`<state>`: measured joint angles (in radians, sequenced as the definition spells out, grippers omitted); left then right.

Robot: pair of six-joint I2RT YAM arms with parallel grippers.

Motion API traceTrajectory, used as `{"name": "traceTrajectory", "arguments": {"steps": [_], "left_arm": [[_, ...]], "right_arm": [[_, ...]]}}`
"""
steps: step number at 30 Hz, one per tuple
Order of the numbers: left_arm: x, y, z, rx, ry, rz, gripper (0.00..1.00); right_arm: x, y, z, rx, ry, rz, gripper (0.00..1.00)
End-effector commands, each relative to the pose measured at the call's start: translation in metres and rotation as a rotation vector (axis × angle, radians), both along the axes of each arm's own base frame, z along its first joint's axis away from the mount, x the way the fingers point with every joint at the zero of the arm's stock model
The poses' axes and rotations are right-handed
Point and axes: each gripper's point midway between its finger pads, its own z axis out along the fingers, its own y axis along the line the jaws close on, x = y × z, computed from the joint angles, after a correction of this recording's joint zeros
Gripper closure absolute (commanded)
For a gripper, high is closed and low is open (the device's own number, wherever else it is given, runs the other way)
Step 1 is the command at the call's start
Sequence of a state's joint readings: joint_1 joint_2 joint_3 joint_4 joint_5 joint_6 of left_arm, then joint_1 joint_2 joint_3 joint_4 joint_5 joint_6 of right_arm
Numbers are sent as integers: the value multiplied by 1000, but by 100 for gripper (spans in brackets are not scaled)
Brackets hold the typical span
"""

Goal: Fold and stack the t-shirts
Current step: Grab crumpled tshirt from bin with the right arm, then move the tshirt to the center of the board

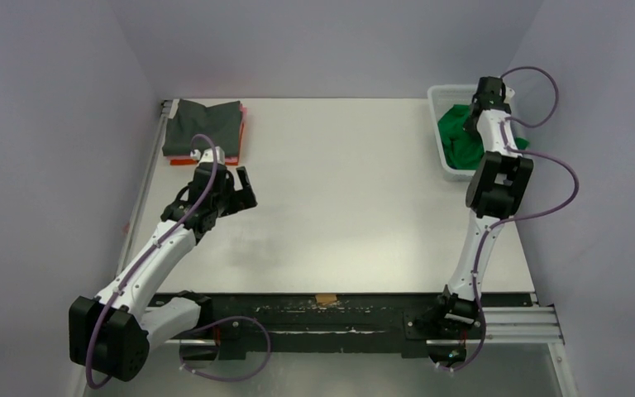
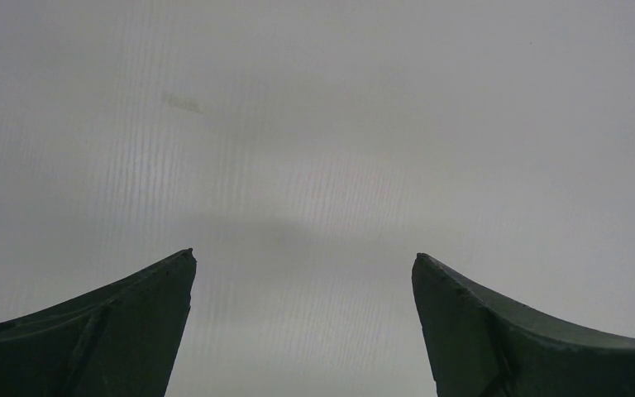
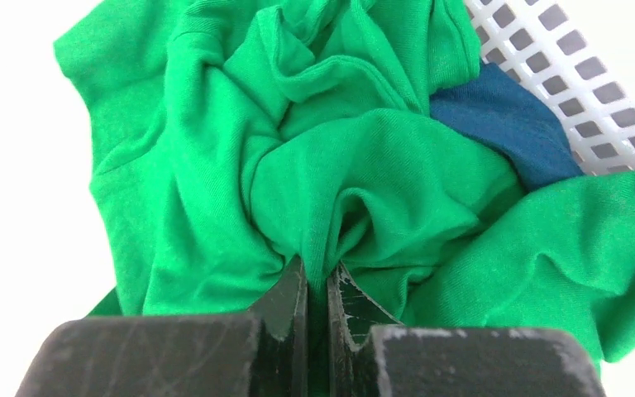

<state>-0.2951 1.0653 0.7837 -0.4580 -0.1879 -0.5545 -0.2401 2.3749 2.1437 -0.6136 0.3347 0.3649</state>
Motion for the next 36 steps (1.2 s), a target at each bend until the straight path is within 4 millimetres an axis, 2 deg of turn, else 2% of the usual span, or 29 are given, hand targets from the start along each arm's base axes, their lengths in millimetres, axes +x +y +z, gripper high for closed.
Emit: {"name": "traceTrajectory", "arguments": {"steps": [1,3,6,9,11,15,16,18,20,21,24,25,29,33,36], "left_arm": [[12,-1,28,-9,-95,-5,0],[12,-3,28,-17,-95,-15,0],[10,-5,28,-28,-99,-22,0],[7,-5,32,-36,-111,-24,0],[5,-5,34,-42,-121,-28,0],[0,-10,41,-70,-144,-48,0],[-2,-10,42,-77,-147,-49,0],[-6,-10,44,-89,-156,-50,0],[-11,-9,46,-98,-163,-47,0],[-14,-8,48,-106,-171,-42,0],[-25,-6,53,-128,-183,-29,0],[-30,-4,53,-135,-186,-24,0],[-47,1,56,-162,-208,-2,0],[-65,10,50,-167,-188,41,0],[-77,22,48,-160,-179,98,0]], "right_arm": [[10,3,113,-57,-247,38,100],[12,21,144,-4,-339,98,100],[0,44,168,51,-379,141,100],[-11,71,208,51,-497,225,100],[-20,86,243,46,-574,270,100],[-42,129,329,48,-748,397,100],[-49,146,353,57,-794,451,100],[-63,187,383,100,-844,580,100],[-83,235,413,164,-898,745,100],[-95,268,424,216,-917,856,100],[-133,337,447,314,-956,1065,100],[-143,355,451,332,-962,1114,100],[-179,425,446,429,-933,1308,100],[-201,470,434,513,-873,1444,100],[-205,482,426,536,-849,1478,100]]}}
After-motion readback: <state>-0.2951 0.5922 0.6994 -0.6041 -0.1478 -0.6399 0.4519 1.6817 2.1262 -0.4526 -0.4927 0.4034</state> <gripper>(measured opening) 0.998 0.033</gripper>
